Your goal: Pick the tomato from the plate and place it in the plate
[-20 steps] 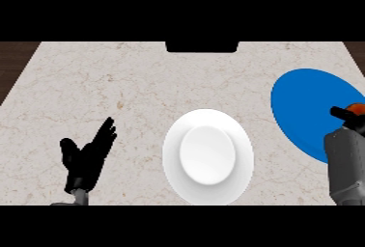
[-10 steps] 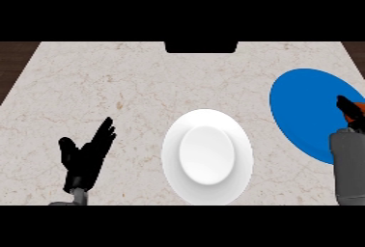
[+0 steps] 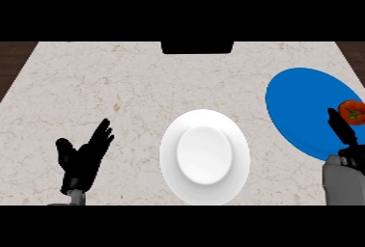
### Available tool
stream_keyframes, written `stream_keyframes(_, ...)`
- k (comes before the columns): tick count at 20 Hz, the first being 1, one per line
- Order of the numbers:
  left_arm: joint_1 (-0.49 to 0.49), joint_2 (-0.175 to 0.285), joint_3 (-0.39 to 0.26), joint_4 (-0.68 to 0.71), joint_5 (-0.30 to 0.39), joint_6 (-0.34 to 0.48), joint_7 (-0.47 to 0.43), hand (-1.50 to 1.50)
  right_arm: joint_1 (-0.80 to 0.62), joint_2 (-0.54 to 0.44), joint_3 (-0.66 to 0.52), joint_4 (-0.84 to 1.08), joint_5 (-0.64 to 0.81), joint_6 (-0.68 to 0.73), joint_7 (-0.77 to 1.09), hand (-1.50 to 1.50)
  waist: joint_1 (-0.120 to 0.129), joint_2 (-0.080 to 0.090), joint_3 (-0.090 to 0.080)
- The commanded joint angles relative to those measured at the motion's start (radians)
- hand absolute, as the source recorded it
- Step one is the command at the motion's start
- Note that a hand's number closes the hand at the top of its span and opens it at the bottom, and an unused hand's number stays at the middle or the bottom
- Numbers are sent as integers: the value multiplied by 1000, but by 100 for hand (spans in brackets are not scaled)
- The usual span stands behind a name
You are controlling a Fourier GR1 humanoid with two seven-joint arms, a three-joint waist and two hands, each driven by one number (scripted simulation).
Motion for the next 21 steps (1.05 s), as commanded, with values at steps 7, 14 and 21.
stream_keyframes(7,44,-9,-11,-39,-19,1,22,0,413,56,364,-398,-42,0,102,-150,7,7,-5)
stream_keyframes(14,-5,-18,16,61,-12,-25,-16,0,547,56,598,-367,173,-159,305,-150,7,10,-6)
stream_keyframes(21,-3,-33,4,10,-22,-8,38,0,563,57,704,-318,398,-253,515,-150,11,11,-6)
